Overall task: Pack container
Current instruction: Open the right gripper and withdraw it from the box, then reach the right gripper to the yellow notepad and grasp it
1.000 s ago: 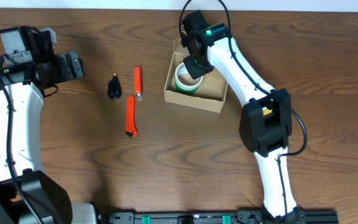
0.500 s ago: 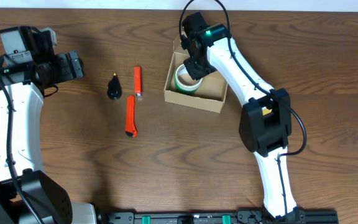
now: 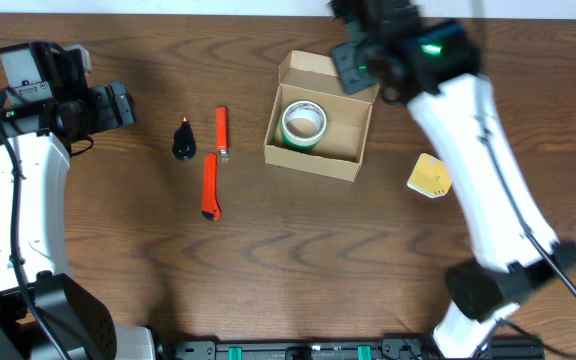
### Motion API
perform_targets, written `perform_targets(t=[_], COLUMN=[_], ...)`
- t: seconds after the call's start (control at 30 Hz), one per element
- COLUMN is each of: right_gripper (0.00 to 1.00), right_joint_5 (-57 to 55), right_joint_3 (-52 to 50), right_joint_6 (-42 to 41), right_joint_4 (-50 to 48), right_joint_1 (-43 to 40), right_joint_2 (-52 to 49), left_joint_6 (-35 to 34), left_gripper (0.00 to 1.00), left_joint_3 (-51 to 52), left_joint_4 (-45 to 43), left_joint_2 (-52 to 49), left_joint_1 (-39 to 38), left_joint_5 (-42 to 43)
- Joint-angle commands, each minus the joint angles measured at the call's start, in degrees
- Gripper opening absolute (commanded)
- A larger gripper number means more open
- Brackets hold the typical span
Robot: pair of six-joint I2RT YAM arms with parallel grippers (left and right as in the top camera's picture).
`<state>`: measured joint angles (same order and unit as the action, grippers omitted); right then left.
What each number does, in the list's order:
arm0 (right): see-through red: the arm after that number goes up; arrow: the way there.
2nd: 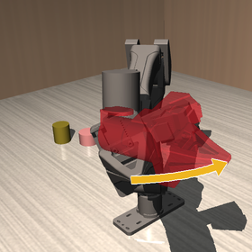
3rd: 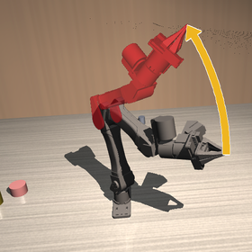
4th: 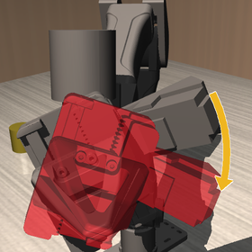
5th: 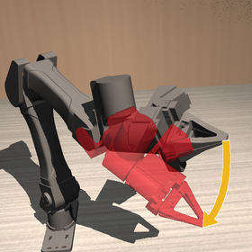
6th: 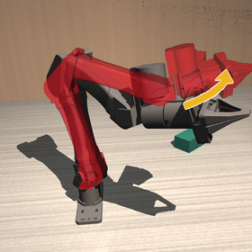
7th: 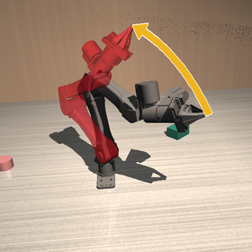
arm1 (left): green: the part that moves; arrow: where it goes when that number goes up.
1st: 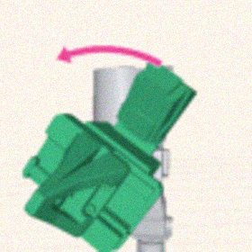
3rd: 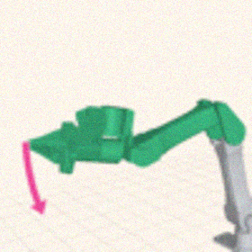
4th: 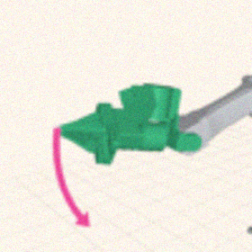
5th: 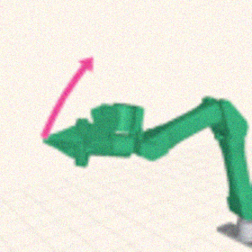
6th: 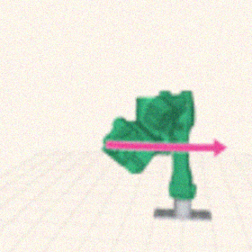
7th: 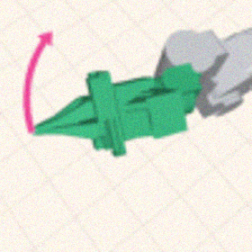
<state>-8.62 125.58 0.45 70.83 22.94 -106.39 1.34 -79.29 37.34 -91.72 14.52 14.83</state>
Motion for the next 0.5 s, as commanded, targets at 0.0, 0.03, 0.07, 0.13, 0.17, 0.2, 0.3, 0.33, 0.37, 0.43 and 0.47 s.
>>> perform_targets(t=[0.0,0.03,0.07,0.13,0.17,0.2,0.3,0.33,0.37,0.43,0.47], right_gripper=[0.56,0.56,0.55,0.48,0.47,0.48,0.52,0.54,0.56,0.60,0.61], right_joint_5=[-2.58,-3.06,-3.19,-3.19,-3.17,-3.23,-3.52,-3.37,-3.23,-3.15,-3.08], right_joint_3=[-0.44,-0.61,-0.85,-0.90,-1.05,-1.40,-3.52,-4.48,-6.10,-9.94,-12.33], right_joint_6=[-0.59,-0.59,-0.76,-5.35,-9.44,-13.77,-22.91,-24.59,-26.05,-27.76,-27.87], right_joint_4=[0.87,1.11,1.60,3.52,5.01,6.86,10.78,11.08,10.91,9.64,8.70], right_joint_1=[-4.02,-5.18,-6.71,-10.08,-12.00,-13.81,-18.18,-19.06,-19.67,-20.04,-20.31], right_joint_2=[0.90,1.25,1.55,1.57,1.31,1.07,-0.33,-0.74,-1.29,-2.12,-2.43], left_joint_6=[0.39,0.39,0.39,0.39,0.39,0.39,0.39,0.39,0.39,0.39,0.39], left_gripper=[0.95,0.95,0.95,0.95,0.95,0.95,0.95,0.95,0.95,0.95,0.95], left_joint_3=[-1.22,-1.22,-1.22,-1.22,-1.22,-1.22,-1.22,-1.22,-1.22,-1.22,-1.22], left_joint_4=[0.20,0.20,0.20,0.20,0.20,0.20,0.20,0.17,0.20,0.20,0.20], left_joint_2=[0.11,0.11,0.11,0.11,0.11,0.11,0.11,0.11,0.11,0.11,0.11], left_joint_1=[0.04,0.04,0.04,0.04,0.04,0.04,0.04,0.04,0.04,0.04,0.04], left_joint_5=[-0.20,-0.20,-0.20,-0.20,-0.20,-0.20,-0.20,-0.20,-0.20,-0.20,-0.20])
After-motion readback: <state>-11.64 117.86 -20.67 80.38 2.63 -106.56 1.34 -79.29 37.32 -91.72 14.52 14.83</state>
